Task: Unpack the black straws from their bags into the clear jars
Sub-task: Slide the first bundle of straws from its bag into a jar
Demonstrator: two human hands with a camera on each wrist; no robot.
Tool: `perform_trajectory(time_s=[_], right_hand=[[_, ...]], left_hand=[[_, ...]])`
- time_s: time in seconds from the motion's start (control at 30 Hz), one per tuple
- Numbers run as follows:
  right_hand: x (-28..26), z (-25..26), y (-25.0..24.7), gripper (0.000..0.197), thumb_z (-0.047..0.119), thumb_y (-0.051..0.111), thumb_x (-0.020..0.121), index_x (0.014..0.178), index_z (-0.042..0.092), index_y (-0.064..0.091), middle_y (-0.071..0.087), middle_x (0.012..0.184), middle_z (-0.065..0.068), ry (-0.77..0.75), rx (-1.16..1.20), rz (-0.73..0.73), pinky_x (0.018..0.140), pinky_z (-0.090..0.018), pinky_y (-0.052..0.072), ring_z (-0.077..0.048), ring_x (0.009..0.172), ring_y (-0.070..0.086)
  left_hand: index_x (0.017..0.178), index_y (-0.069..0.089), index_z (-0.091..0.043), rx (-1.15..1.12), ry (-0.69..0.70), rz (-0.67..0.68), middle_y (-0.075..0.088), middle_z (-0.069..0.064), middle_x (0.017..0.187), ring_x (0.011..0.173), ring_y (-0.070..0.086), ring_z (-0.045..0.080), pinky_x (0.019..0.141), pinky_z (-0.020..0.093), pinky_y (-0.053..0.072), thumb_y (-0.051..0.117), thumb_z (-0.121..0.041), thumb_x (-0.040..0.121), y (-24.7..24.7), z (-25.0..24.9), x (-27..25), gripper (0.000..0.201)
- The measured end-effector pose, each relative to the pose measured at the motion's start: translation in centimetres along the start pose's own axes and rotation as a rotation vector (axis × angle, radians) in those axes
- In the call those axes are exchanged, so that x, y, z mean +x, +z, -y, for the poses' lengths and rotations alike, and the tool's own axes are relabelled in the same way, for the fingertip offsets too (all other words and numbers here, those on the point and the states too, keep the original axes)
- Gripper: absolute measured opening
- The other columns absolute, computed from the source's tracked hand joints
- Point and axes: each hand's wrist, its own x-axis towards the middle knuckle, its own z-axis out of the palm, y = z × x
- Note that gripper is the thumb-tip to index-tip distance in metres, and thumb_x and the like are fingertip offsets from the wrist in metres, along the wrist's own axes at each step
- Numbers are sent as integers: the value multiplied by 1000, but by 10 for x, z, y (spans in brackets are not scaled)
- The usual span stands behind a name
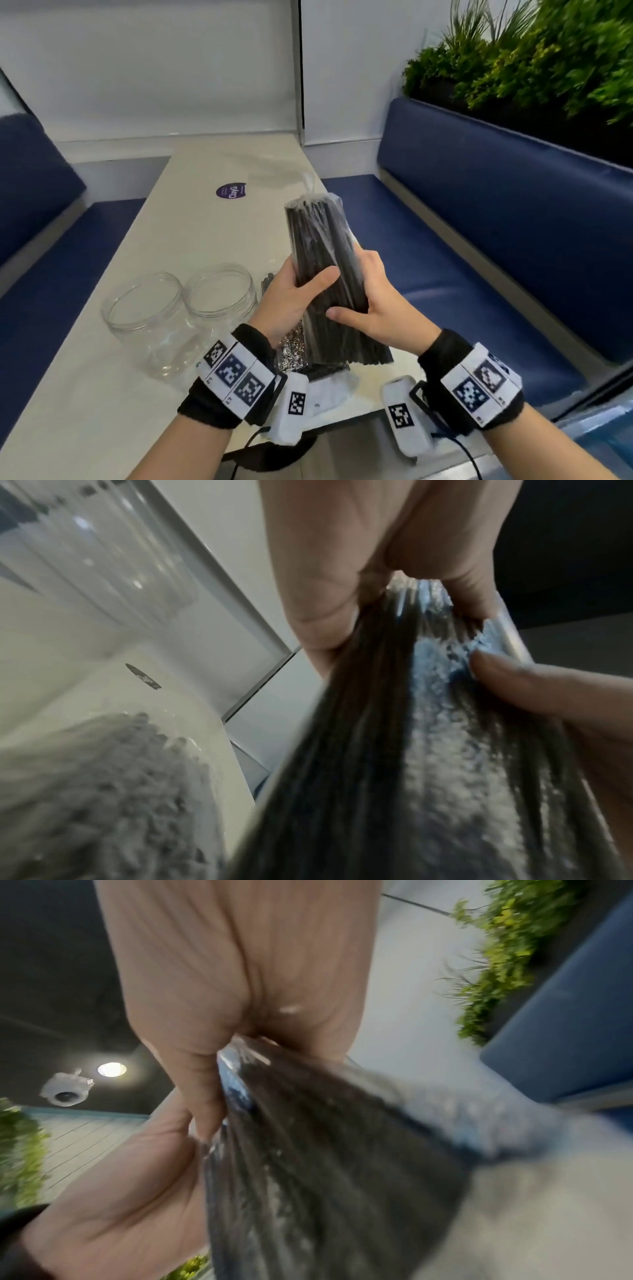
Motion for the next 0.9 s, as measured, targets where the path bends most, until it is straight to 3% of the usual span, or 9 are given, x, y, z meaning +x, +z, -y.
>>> perform_trajectory(time_s=[0.1,0.17,0.27,0.37,0.5,0.6,0.73,0.83,0.9], right_hand=[[3,15,2,72,60,53,72,134,49,18,28,121,9,-54,-193,90,100,-13,28,-7,116,26],[13,26,-2,74,66,51,72,137,34,34,38,122,9,-41,-176,93,91,-6,31,0,109,34],[42,53,-4,41,45,51,88,125,28,49,56,112,11,-30,-12,-33,83,-6,39,8,99,50],[76,78,5,16,33,50,92,104,28,59,61,91,18,-32,7,-19,71,0,41,15,77,54],[103,94,26,16,25,65,84,70,19,63,57,61,10,5,140,-10,53,-6,39,5,49,49],[112,96,37,19,14,57,90,73,11,64,59,68,0,29,211,-19,55,-9,39,2,57,51],[115,100,49,24,11,49,94,108,-7,58,59,81,0,94,356,3,72,-25,44,-11,75,54],[110,106,53,25,13,63,85,100,-7,60,59,80,-2,45,373,68,75,-22,45,-12,77,56],[109,110,52,19,9,62,85,92,-9,61,61,81,-15,8,395,6,70,-17,46,-11,72,55]], left_hand=[[103,61,-26,-6,25,-68,73,-8,98,92,69,5,78,21,53,67,-39,62,-21,0,-19,44],[102,63,-26,4,20,-111,74,-10,96,93,69,6,78,21,54,69,-39,60,-35,3,-29,44],[102,63,-27,37,0,-170,73,-8,98,97,68,11,84,28,54,72,-42,58,-49,5,-39,47],[101,62,-29,94,-17,-200,72,-9,98,96,68,9,82,28,53,74,-39,64,-57,7,-45,40],[103,60,-29,127,-23,-225,71,-11,98,94,67,5,78,22,52,74,-39,65,-70,5,-54,41],[104,60,-28,144,-26,-259,70,-8,102,98,66,9,83,26,52,74,-34,71,-82,4,-58,36],[98,58,-33,129,-19,-298,69,-7,103,100,65,12,86,31,52,71,-25,78,-93,0,-63,25],[98,58,-34,131,-6,-305,69,-10,101,97,65,8,81,25,52,71,-25,78,-97,-2,-68,25],[97,58,-34,144,2,-290,69,-13,98,93,65,2,75,18,50,72,-25,78,-97,-2,-71,25]])
